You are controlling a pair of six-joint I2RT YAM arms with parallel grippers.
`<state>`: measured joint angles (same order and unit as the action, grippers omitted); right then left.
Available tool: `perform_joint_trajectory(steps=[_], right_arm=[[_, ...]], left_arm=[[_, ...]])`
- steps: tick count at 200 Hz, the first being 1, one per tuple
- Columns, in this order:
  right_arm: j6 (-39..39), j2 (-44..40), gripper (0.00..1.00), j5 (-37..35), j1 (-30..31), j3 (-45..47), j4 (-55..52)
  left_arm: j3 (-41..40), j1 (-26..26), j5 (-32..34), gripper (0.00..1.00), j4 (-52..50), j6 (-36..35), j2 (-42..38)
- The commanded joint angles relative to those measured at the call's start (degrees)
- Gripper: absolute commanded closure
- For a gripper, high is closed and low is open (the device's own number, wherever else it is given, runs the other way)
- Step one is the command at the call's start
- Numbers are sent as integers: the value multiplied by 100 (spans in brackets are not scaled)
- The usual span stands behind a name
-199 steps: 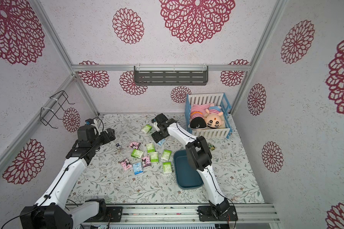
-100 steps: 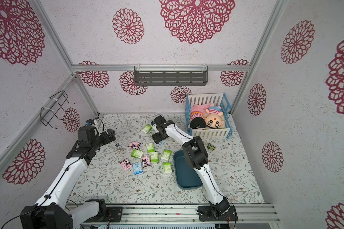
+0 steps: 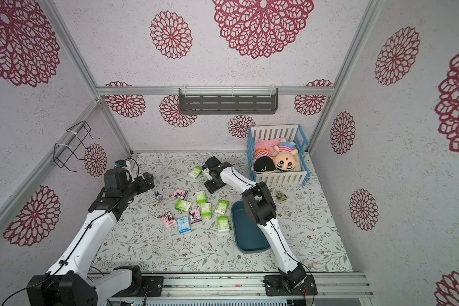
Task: Put the pocket tissues into the storage box
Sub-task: Pick up the pocket tissues from the center of the board, then place the pocket tissues in the storage box.
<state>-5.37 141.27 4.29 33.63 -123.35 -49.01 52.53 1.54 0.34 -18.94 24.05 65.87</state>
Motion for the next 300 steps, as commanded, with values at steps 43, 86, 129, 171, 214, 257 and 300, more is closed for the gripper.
perform_joint_trajectory(steps=[43, 86, 129, 171, 214, 257, 300], right_arm=[[409, -488, 54, -87, 30, -111, 204], [1291, -1883, 54, -185, -55, 1204, 865], [2202, -4022, 54, -465, -254, 3464, 1407], [2799, -5726, 54, -544, -433, 5607, 1437], [3305, -6638, 55, -153, -368, 7161, 1986], [3449, -6617, 55, -298, -271, 7649, 2305], [3439, -6095, 55, -436, -271, 7699, 2683]], left_arm=[[151, -35, -65, 3, -157, -53, 18], [387, -274, -73, 3, -306, -146, 115], [612, -758, 8, 3, -325, -224, 277], [708, -1232, -218, 3, -73, -104, 486], [867, -1697, -275, 3, 19, -165, 772], [881, -1774, -225, 3, 48, -140, 893], [868, -1785, -93, 3, -37, -241, 879]])
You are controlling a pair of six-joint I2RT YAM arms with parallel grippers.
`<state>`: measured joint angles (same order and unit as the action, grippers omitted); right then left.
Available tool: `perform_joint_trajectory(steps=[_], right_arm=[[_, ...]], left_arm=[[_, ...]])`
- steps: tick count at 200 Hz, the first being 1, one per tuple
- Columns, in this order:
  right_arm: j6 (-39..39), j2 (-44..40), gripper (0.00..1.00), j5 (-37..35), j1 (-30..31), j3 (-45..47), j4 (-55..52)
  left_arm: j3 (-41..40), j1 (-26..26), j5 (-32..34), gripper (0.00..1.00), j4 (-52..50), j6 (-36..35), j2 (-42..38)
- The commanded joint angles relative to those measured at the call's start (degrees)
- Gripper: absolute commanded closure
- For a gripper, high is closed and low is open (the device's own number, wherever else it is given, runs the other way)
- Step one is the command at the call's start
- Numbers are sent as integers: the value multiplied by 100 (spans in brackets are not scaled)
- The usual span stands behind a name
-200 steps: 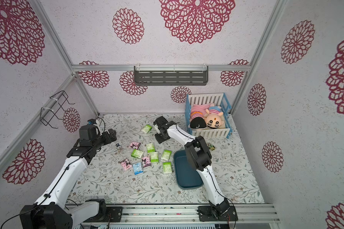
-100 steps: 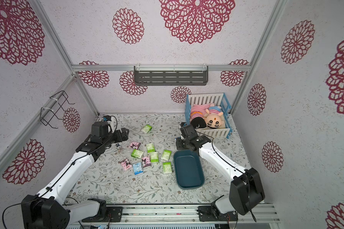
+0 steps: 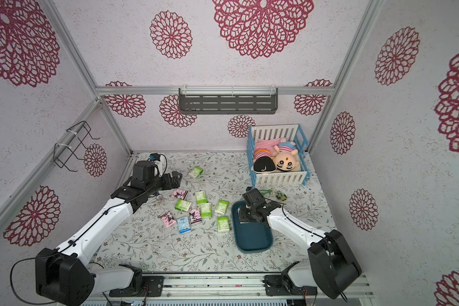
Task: Put the pocket tissues into the storage box
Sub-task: Place the pocket tissues in the storage box.
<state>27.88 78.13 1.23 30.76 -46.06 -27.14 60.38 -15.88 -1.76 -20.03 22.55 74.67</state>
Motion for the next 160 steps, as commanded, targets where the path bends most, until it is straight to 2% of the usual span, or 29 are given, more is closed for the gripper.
perform_joint_trajectory(steps=[1, 69, 160], right_arm=[[114, 229, 55, -131, 12, -32, 501], [99, 890, 53, -247, 9, -228, 815], [92, 1090, 40, -237, 49, -273, 850]], left_arm=[[81, -40, 120, 3, 71, -91, -4], [61, -46, 220, 3, -33, -217, -58], [54, -45, 288, 3, -62, -265, -19]])
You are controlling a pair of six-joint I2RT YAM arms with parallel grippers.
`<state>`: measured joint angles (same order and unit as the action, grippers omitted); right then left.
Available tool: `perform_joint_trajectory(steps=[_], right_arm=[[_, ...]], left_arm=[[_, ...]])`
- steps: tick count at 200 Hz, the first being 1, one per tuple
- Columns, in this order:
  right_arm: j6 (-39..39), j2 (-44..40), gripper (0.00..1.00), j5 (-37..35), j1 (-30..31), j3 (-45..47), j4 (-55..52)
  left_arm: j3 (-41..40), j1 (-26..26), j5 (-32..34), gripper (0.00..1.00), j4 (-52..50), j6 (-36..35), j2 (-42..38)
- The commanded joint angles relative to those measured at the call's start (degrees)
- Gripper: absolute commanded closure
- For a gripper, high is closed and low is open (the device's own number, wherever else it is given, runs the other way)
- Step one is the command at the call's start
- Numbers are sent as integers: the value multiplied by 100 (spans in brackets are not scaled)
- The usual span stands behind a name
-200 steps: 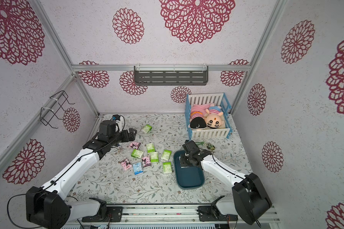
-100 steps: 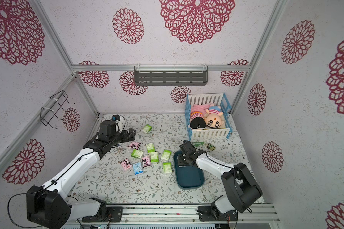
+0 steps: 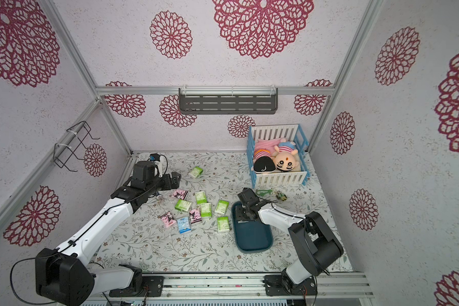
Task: Put the pocket tissues into the storage box
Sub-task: Place the pocket tissues in the storage box.
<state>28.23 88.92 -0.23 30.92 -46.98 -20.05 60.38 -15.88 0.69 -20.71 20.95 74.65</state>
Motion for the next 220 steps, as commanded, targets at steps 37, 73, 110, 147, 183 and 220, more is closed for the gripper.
perform_joint_trajectory(steps=[37, 73, 110, 147, 183, 220], right_arm=[[54, -57, 33, -117, 28, -260, 17], [-4, -288, 28, -311, 28, -418, -291], [-248, -639, 25, -902, 79, -873, -770], [-564, -417, 23, -1244, 241, -1778, -809], [-887, 805, 19, -917, 350, -3484, -790], [-952, 2599, 11, -542, 492, -5782, -1145]], left_arm=[[78, -43, 72, 3, 14, -137, 5], [131, -39, 62, 3, 10, -128, 5], [215, -25, 144, 3, 48, -45, 12], [221, 23, 321, 3, -19, 27, -10], [101, 305, 236, 3, -30, 191, -251], [-133, 777, -3, 3, -52, 376, -580]])
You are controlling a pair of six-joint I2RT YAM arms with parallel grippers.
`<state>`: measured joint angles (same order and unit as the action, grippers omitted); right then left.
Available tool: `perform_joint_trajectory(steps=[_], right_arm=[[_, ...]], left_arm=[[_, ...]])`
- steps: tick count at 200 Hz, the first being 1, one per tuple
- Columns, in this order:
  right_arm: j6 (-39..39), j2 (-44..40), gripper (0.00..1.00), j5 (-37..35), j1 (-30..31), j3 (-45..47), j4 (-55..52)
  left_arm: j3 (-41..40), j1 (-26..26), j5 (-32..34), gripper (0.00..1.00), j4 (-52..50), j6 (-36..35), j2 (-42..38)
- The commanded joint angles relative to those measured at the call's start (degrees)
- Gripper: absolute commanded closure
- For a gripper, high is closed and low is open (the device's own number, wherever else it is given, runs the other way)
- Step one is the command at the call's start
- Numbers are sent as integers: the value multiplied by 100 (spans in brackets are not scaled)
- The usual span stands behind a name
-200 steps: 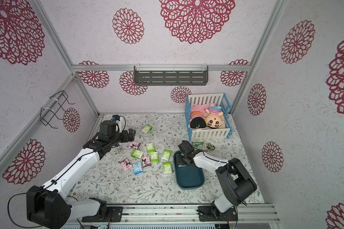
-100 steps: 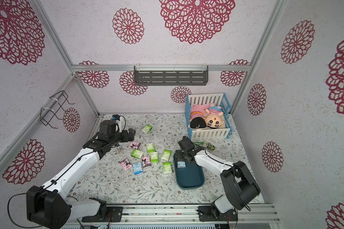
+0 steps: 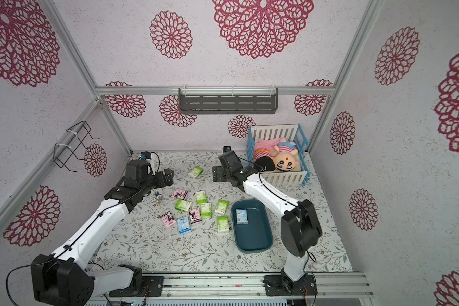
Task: Put the pocket tissues into the storage box
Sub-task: Place the pocket tissues in the storage box, then pick up the pocket tissues from the center of the board.
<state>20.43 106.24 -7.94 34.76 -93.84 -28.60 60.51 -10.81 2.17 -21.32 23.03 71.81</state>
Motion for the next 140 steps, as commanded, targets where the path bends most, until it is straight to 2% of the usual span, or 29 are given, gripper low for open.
perform_joint_trajectory(steps=[1, 50, 61, 140], right_arm=[[-171, 923, 11, 240, 108, -1187, -315], [224, 3517, 6, 590, 189, -4897, -1367], [345, 3935, 5, 612, 189, -5473, -1445], [576, 4579, 4, 573, 241, -5514, -646]], left_arm=[[-150, 275, -158, 3, 7, 172, -306], [-317, 492, -248, 3, -151, 126, -557], [-325, 500, -251, 3, -183, 112, -566], [-347, 510, -241, 3, -263, 40, -554]])
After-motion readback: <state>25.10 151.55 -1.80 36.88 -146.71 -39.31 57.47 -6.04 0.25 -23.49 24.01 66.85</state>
